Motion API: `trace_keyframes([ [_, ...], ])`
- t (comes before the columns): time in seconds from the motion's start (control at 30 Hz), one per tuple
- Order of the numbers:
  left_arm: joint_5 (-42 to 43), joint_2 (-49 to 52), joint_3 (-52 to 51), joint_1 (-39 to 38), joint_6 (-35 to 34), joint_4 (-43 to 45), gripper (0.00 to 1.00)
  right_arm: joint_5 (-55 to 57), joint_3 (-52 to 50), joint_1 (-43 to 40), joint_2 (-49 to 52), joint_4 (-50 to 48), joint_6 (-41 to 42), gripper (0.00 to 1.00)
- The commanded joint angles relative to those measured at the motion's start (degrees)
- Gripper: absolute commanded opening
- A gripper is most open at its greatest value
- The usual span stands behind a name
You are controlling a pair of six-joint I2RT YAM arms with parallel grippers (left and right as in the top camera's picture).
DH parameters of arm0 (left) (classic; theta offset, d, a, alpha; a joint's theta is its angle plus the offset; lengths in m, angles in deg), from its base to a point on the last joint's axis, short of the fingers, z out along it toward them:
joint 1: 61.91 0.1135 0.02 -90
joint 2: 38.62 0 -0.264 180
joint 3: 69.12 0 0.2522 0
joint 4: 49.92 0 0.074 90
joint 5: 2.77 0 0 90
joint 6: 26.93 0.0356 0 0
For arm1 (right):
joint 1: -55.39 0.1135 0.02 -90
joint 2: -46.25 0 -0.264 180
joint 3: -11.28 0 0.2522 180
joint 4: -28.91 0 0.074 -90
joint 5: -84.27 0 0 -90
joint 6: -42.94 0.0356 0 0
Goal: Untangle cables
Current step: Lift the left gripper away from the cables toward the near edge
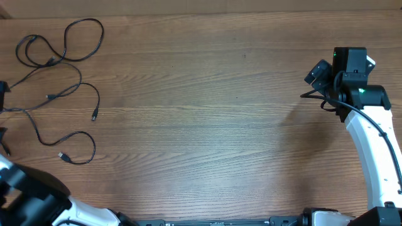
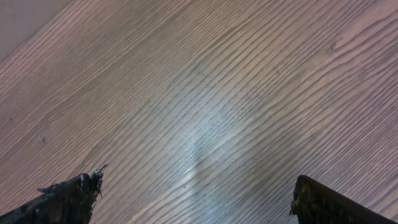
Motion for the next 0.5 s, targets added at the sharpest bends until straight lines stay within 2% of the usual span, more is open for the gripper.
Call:
trace_keyframes([
  [0.0, 6.7, -8.1, 1.0, -1.4, 3.4, -7.3, 1.00, 0.8, 0.3, -0.3, -0.9, -0.3, -0.2, 1.00],
  [0.13, 15.6, -18.1, -0.5, -4.2, 8.9, -9.2, 1.00, 0.8, 0.3, -0.3, -0.9, -0.3, -0.2, 1.00],
  [0.23, 13.4, -26.4, -1.8, -10.8, 13.1, -11.0, 1.00, 0.8, 0.3, -0.3, -0.9, -0.3, -0.2, 1.00],
  [0.37, 8.4, -32.9, -2.1, -19.5, 13.9, -14.7, 1.00, 0.8, 0.3, -0.3, -0.9, -0.3, -0.2, 1.00],
  [0.47, 8.2, -36.9, -4.0, -25.4, 14.8, -15.3, 1.00, 0.8, 0.3, -0.3, -0.9, -0.3, -0.2, 1.00],
])
